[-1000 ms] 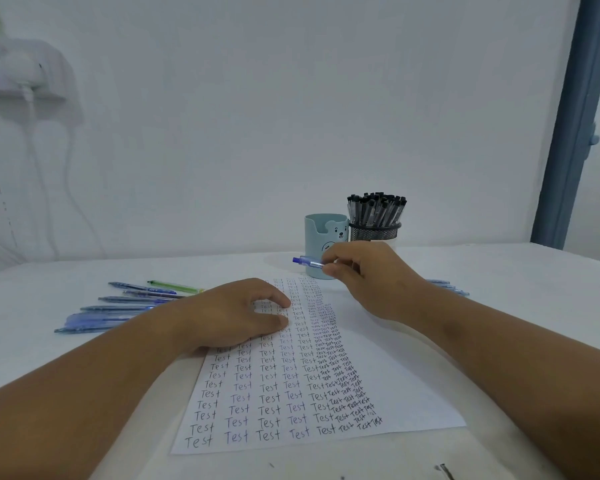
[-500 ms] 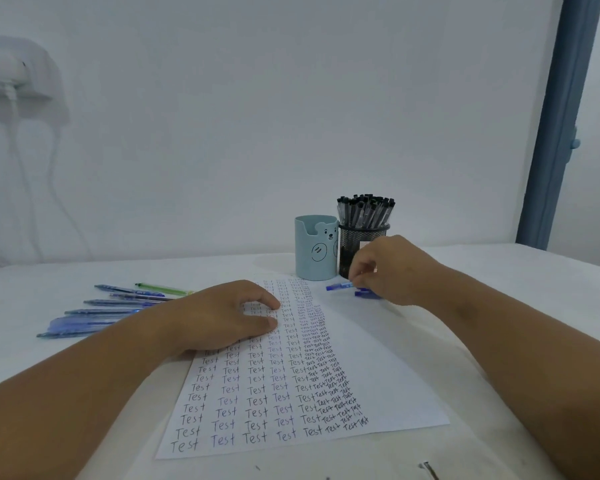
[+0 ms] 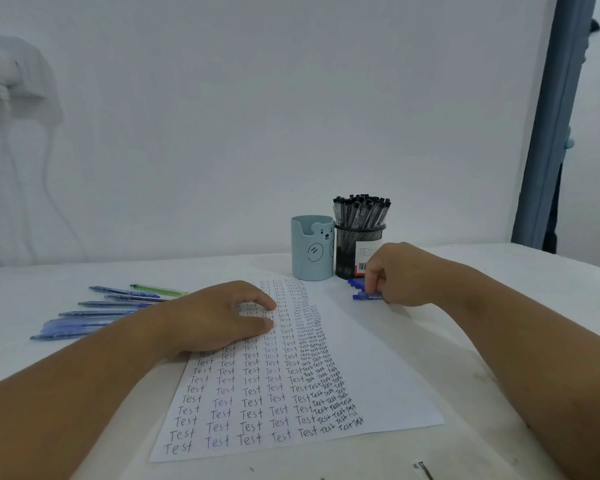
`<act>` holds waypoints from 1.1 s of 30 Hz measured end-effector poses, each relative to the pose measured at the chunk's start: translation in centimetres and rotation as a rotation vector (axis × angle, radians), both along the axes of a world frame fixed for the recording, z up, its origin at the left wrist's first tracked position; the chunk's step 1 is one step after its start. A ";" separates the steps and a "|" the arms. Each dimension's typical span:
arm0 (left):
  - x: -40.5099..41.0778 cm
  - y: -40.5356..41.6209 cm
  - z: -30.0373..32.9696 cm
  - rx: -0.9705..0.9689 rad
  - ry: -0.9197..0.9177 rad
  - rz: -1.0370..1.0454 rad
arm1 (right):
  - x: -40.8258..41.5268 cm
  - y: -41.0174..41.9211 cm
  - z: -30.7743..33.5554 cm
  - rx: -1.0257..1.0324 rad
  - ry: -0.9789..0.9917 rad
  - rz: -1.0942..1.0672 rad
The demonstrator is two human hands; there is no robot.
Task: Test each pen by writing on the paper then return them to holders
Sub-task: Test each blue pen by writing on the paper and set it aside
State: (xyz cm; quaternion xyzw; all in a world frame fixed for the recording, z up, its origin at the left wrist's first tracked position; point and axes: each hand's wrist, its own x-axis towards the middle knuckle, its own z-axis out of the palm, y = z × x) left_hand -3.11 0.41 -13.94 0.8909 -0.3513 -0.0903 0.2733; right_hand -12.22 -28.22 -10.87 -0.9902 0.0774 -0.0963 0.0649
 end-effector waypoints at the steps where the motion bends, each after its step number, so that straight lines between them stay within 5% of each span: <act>1: -0.1 0.0 0.1 0.008 -0.003 0.001 | -0.1 0.1 0.0 0.009 -0.008 0.017; 12: -0.2 0.1 0.8 -0.005 -0.065 0.045 | 0.9 7.2 -2.8 0.068 -0.224 0.384; 18: 1.6 3.1 3.0 -0.105 -0.227 0.139 | 1.4 8.5 -3.2 0.047 -0.163 0.431; 33: 2.7 8.1 5.3 0.355 -0.127 0.194 | 2.2 8.0 -3.8 0.032 -0.196 0.452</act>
